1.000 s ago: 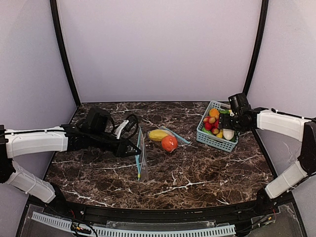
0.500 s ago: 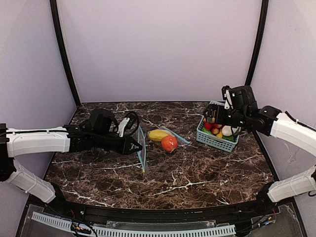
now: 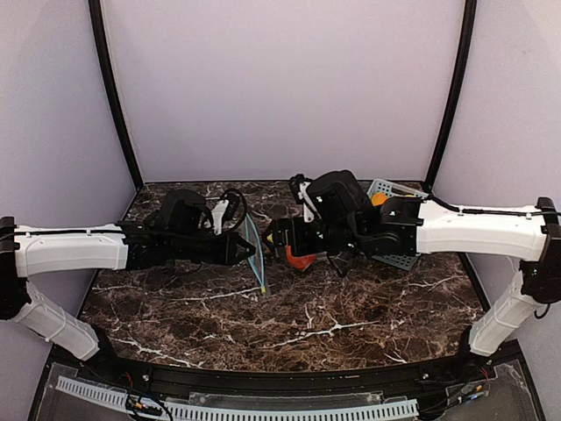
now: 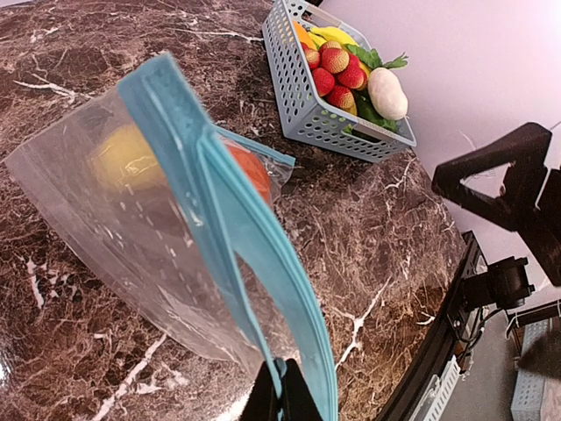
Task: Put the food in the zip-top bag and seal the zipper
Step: Adjust the zipper food storage bag at the center of the board.
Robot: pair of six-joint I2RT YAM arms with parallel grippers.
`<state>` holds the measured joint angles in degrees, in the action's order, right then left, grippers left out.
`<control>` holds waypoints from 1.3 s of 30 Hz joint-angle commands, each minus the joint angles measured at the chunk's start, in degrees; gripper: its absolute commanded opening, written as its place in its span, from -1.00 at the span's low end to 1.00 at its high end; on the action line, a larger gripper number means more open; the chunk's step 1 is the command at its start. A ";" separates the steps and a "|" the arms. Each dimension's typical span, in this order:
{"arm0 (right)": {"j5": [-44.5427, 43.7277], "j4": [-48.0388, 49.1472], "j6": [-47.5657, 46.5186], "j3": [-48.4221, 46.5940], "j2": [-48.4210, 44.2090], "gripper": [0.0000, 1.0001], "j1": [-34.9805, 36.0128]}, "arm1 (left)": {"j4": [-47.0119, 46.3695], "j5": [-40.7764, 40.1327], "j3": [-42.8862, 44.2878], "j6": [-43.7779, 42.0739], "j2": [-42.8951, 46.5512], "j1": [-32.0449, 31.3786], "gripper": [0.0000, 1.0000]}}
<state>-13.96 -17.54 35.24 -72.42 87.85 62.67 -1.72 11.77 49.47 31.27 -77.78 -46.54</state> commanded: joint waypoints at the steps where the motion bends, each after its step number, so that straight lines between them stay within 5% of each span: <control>1: -0.51 1.92 0.37 -4.07 4.71 0.97 2.50 | -1.19 -1.81 0.64 1.25 -0.05 -0.43 -0.99; 20: -8.86 -4.67 3.59 -7.20 14.86 0.85 3.50 | -1.62 -2.33 0.17 1.36 0.70 -0.57 -0.99; 34: -10.30 -5.39 2.38 -10.86 22.12 0.87 1.86 | -8.33 6.45 -2.04 0.09 1.38 -0.57 -0.99; 39: -12.30 -5.57 4.68 -7.84 20.75 0.78 -0.37 | -2.09 0.23 -2.38 -2.46 4.31 -0.57 -0.99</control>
<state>-23.11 -23.97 37.52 -82.19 109.45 64.42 -7.97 14.20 47.83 31.46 -77.32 -46.74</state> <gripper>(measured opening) 0.903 0.009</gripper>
